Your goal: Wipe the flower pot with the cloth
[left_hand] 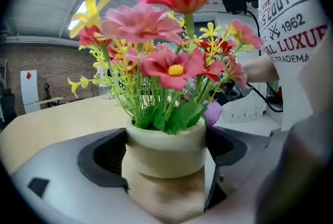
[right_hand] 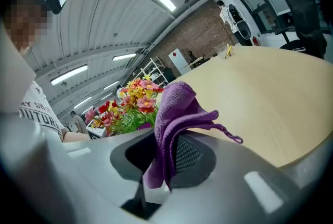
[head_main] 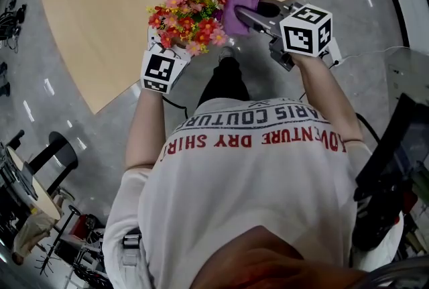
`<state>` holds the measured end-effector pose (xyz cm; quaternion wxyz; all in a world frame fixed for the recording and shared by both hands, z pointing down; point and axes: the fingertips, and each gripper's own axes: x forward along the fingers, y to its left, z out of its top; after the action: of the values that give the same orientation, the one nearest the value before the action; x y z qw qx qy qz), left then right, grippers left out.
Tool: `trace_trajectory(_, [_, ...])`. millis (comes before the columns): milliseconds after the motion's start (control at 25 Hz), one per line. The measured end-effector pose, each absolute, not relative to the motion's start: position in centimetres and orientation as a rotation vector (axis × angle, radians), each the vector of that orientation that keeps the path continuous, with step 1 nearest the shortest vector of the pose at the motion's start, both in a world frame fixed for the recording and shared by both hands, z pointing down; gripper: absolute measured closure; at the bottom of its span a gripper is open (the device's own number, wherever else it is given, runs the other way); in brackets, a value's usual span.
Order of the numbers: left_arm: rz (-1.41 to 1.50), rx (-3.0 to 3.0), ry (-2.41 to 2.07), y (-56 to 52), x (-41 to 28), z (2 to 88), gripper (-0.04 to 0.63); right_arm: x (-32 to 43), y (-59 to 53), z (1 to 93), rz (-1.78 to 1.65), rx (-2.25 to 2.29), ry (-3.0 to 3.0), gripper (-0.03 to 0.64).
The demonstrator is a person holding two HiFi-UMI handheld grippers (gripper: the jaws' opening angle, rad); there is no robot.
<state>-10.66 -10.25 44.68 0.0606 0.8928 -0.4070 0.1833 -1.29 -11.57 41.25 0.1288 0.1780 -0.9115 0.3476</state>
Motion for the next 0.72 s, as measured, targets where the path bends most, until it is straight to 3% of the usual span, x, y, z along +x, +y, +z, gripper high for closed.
trace_trajectory(720, [0.57, 2.711, -1.199, -10.5, -10.9, 44.6, 0.102, -3.6, -11.8, 46.3, 0.927, 0.447, -2.391, 0.572])
